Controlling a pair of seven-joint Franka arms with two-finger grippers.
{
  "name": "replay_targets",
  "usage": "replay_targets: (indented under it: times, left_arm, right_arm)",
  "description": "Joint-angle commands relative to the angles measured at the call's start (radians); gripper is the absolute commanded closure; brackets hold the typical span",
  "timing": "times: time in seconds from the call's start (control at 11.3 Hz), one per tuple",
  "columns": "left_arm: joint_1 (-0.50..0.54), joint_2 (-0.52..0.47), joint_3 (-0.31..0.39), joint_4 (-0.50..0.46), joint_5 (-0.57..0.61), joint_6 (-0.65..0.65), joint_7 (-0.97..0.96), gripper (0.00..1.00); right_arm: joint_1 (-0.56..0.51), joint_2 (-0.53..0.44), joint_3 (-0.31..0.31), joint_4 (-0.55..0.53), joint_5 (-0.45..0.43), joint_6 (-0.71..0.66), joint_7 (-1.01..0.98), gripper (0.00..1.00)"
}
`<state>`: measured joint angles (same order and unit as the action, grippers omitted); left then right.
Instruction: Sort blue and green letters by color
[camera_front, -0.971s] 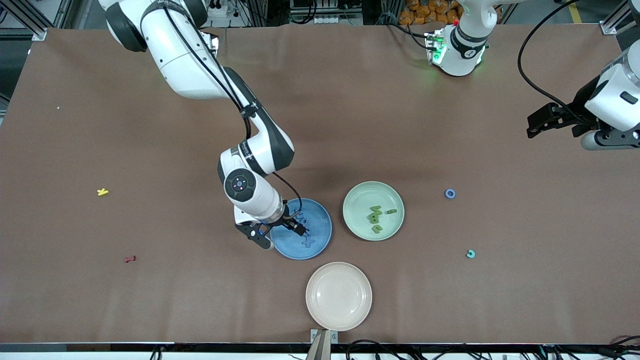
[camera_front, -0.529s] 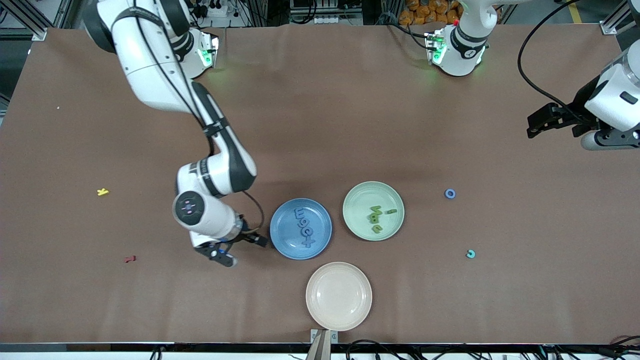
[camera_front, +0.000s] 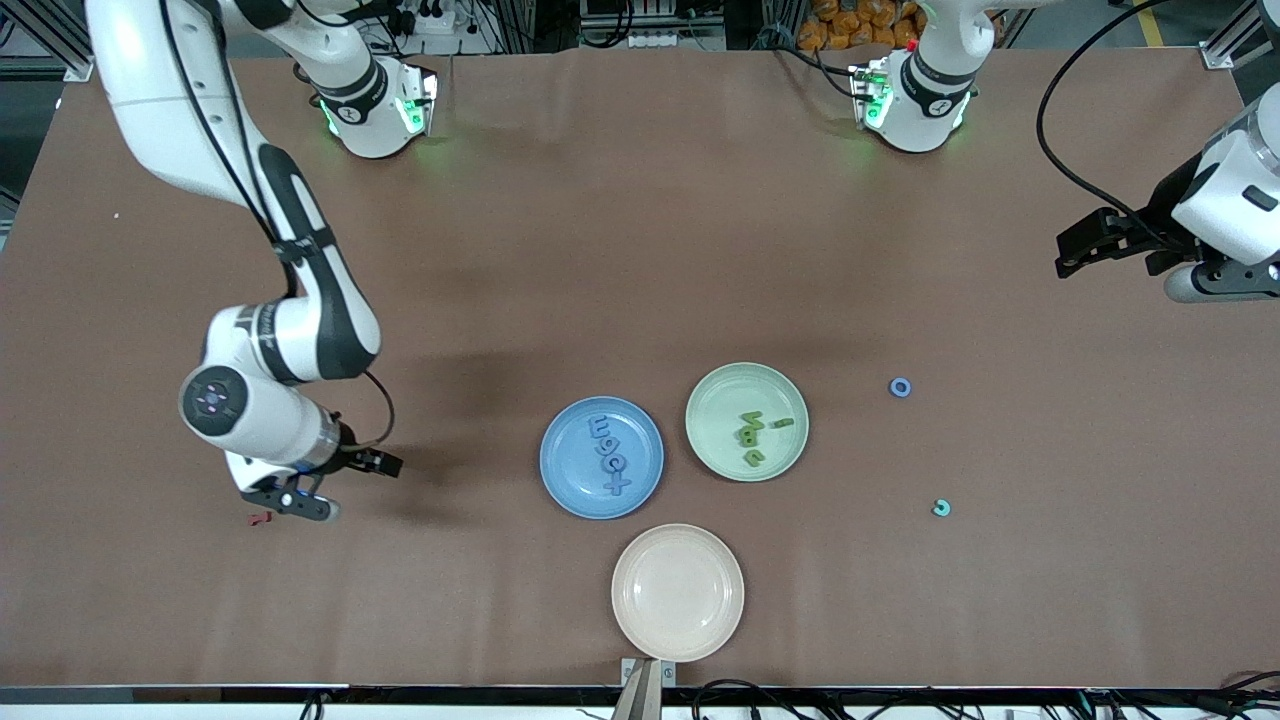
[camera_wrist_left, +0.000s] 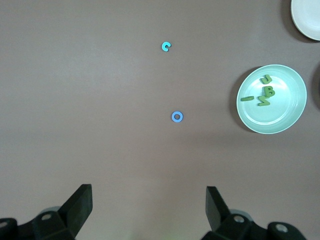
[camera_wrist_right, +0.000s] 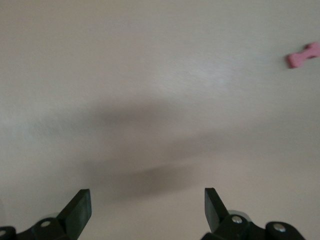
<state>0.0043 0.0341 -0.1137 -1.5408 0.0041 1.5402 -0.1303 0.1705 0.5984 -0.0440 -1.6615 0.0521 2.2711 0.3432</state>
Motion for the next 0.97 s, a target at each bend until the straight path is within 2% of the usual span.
replay_targets:
  times: [0.0, 0.26, 0.53, 0.62, 0.88]
  left_arm:
    - [-0.007, 0.004, 0.012, 0.011, -0.027, 0.006, 0.018, 0.0]
    - [-0.009, 0.004, 0.012, 0.011, -0.027, 0.008, 0.018, 0.0]
    - [-0.009, 0.006, 0.012, 0.01, -0.027, 0.009, 0.018, 0.0]
    - [-0.009, 0.006, 0.012, 0.01, -0.027, 0.009, 0.018, 0.0]
    - [-0.01, 0.006, 0.012, 0.008, -0.027, 0.009, 0.018, 0.0]
  right_arm:
    - [-0.101, -0.25, 0.069, -0.255, -0.052, 0.021, -0.069, 0.0]
    - [-0.141, -0.422, 0.072, -0.374, -0.067, -0.024, -0.154, 0.0]
    - [-0.193, -0.537, 0.108, -0.368, -0.067, -0.154, -0.233, 0.0]
    - [-0.195, -0.561, 0.108, -0.336, -0.067, -0.201, -0.259, 0.0]
    - [-0.197, -0.566, 0.105, -0.132, -0.066, -0.444, -0.3, 0.0]
